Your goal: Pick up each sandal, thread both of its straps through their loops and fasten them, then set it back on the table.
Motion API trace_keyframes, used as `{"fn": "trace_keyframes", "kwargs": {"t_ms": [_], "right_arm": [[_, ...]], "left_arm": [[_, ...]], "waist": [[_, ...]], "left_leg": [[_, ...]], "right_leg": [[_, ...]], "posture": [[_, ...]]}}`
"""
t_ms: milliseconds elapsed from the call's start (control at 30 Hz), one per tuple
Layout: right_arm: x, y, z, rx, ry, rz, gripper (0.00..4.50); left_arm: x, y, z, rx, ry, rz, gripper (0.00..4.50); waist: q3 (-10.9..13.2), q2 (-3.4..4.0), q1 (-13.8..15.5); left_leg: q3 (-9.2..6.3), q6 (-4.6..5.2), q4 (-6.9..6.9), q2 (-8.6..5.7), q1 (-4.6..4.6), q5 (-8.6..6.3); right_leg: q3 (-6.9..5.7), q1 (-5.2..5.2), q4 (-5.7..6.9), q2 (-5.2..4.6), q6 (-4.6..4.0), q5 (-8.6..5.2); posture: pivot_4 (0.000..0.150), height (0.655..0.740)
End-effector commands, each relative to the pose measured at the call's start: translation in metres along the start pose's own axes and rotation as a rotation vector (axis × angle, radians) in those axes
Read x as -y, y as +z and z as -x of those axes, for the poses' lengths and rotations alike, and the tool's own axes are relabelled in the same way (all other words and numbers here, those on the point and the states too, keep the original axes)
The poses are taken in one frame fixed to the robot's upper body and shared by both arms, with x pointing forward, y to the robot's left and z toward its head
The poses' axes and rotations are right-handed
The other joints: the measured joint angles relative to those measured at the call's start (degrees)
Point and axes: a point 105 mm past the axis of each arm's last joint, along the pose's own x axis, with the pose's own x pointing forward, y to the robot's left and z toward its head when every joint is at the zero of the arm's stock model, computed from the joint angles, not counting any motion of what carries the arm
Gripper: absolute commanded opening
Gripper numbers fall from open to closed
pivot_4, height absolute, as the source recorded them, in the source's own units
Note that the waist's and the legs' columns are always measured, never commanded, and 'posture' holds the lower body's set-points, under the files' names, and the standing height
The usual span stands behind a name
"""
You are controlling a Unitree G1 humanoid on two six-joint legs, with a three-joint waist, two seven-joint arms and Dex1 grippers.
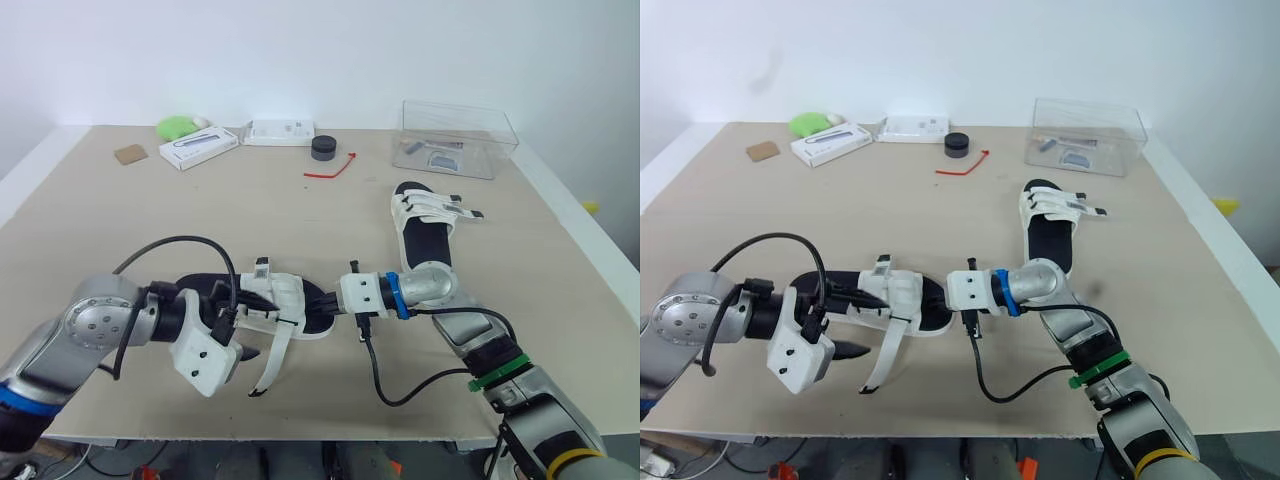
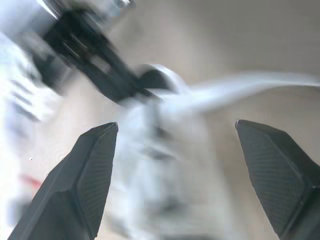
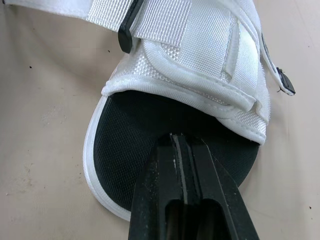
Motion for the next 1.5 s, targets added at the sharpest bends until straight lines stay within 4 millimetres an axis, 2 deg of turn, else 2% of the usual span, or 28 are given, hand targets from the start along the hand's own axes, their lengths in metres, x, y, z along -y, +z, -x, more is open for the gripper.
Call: {"fn": "trace_keyframes", "kwargs": {"t_ms": [33, 233, 433, 533, 733, 800, 867, 967, 1067, 1133, 1233, 1367, 1500], "right_arm": [[-0.016, -0.033, -0.001, -0.125, 0.057, -0.080, 0.00], [-0.012, -0.033, 0.002, -0.134, 0.042, -0.079, 0.00], [-0.013, -0.036, 0.007, -0.146, 0.034, -0.084, 0.00], [-0.014, -0.036, 0.008, -0.149, 0.033, -0.086, 0.00], [-0.014, -0.037, 0.009, -0.153, 0.033, -0.088, 0.00], [-0.013, -0.037, 0.009, -0.153, 0.033, -0.087, 0.00], [-0.013, -0.036, 0.008, -0.152, 0.036, -0.084, 0.00], [-0.014, -0.036, 0.008, -0.153, 0.039, -0.081, 0.00], [-0.014, -0.036, 0.007, -0.151, 0.039, -0.080, 0.00], [-0.013, -0.036, 0.007, -0.149, 0.038, -0.079, 0.00], [-0.014, -0.036, 0.007, -0.151, 0.040, -0.076, 0.00], [-0.014, -0.036, 0.008, -0.152, 0.043, -0.074, 0.00], [-0.014, -0.036, 0.009, -0.154, 0.040, -0.071, 0.00]], "left_arm": [[0.012, -0.001, -0.009, 0.031, -0.050, -0.047, 3.88], [0.016, 0.009, -0.026, 0.125, -0.099, -0.056, 3.88], [0.017, 0.010, -0.032, 0.145, -0.154, -0.053, 3.88], [0.015, 0.010, -0.034, 0.159, -0.157, -0.050, 3.07], [0.013, 0.014, -0.039, 0.192, -0.155, -0.038, 0.12], [0.013, 0.013, -0.040, 0.189, -0.153, -0.012, 0.03], [0.007, 0.013, -0.041, 0.196, -0.093, 0.095, 0.03], [-0.009, 0.005, -0.036, 0.221, 0.041, 0.373, 0.03], [-0.018, -0.008, -0.029, 0.232, 0.136, 0.627, 0.03], [-0.031, -0.020, -0.020, 0.279, 0.252, 0.868, 0.03], [-0.039, -0.031, -0.014, 0.349, 0.324, 1.105, 0.03], [-0.048, -0.041, -0.012, 0.468, 0.372, 1.361, 0.03], [-0.058, -0.048, -0.012, 0.544, 0.369, 1.480, 0.03]], "waist": [[0.00, 0.01, 0.01], [0.01, -0.02, 0.09], [0.01, -0.02, 0.12], [0.01, -0.02, 0.12], [0.00, -0.03, 0.14], [0.01, -0.02, 0.14], [0.00, -0.02, 0.14], [0.01, -0.04, 0.14], [0.01, -0.04, 0.13], [0.02, -0.04, 0.11], [0.03, -0.05, 0.10], [0.05, -0.08, 0.11], [0.07, -0.12, 0.11]], "left_leg": [[0.03, 0.00, -0.03, 0.00, 0.03, 0.00], [0.13, 0.06, -0.03, 0.06, 0.29, 0.04], [0.17, 0.10, -0.03, 0.05, 0.32, 0.07], [0.18, 0.11, -0.03, 0.04, 0.31, 0.07], [0.21, 0.11, -0.02, -0.02, 0.30, 0.07], [0.20, 0.11, -0.02, -0.02, 0.30, 0.07], [0.20, 0.12, -0.02, -0.02, 0.30, 0.07], [0.20, 0.13, -0.02, -0.02, 0.29, 0.08], [0.17, 0.15, -0.01, -0.02, 0.29, 0.10], [0.11, 0.18, -0.01, -0.02, 0.29, 0.12], [0.08, 0.19, -0.01, -0.01, 0.29, 0.13], [0.05, 0.18, -0.01, -0.02, 0.28, 0.13], [0.01, 0.13, 0.02, -0.07, 0.26, 0.17]], "right_leg": [[0.01, 0.01, 0.00, 0.01, 0.00, 0.00], [0.08, -0.01, 0.00, 0.06, 0.09, 0.05], [0.15, -0.01, 0.00, 0.11, 0.11, 0.09], [0.16, -0.01, 0.00, 0.11, 0.12, 0.09], [0.18, -0.01, -0.01, 0.09, 0.17, 0.11], [0.19, -0.01, -0.01, 0.10, 0.17, 0.12], [0.19, -0.01, -0.01, 0.10, 0.17, 0.11], [0.18, -0.01, 0.00, 0.12, 0.21, 0.13], [0.16, -0.01, -0.01, 0.15, 0.28, 0.17], [0.13, -0.01, -0.01, 0.27, 0.29, 0.17], [0.10, -0.02, -0.01, 0.36, 0.45, 0.27], [0.09, -0.02, -0.01, 0.38, 0.49, 0.30], [0.09, -0.02, -0.01, 0.36, 0.50, 0.30]], "posture": [[0.150, 0.7400], [0.150, 0.7400], [0.150, 0.7400], [0.150, 0.7400], [0.150, 0.7400], [0.150, 0.7400], [0.150, 0.7400], [0.150, 0.7400], [0.150, 0.7400], [0.150, 0.7400], [0.150, 0.7400], [0.150, 0.7400], [0.150, 0.7400]]}}
